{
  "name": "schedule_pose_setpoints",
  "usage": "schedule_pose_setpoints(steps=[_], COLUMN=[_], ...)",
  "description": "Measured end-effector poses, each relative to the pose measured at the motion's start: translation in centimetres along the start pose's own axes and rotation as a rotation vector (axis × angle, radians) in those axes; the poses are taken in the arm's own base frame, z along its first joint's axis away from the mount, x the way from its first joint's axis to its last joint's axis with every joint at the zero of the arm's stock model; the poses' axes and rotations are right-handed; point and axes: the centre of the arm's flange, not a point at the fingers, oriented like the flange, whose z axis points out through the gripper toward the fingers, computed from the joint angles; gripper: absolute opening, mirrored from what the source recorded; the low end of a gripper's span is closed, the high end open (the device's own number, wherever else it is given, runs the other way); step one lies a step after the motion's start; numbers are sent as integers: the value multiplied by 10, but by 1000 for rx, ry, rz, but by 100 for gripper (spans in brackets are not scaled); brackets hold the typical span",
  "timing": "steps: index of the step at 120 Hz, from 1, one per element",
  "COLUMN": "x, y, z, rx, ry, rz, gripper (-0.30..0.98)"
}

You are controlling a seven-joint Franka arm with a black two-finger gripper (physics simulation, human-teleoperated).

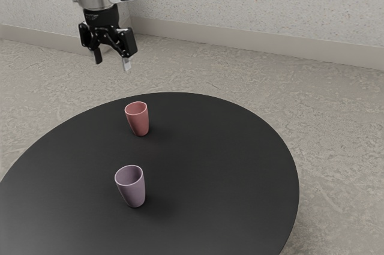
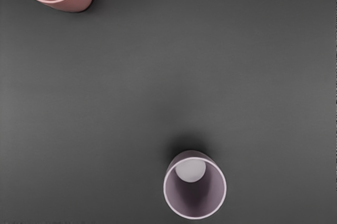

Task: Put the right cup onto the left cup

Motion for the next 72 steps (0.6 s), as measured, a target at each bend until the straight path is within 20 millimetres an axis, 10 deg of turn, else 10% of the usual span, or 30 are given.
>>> schedule_pose_setpoints(steps=[36, 72], x=[-4, -1], y=[33, 62], z=[3, 75], rx=[-3, -8], ry=[-9, -86], rz=[60, 108], gripper=[69, 69])
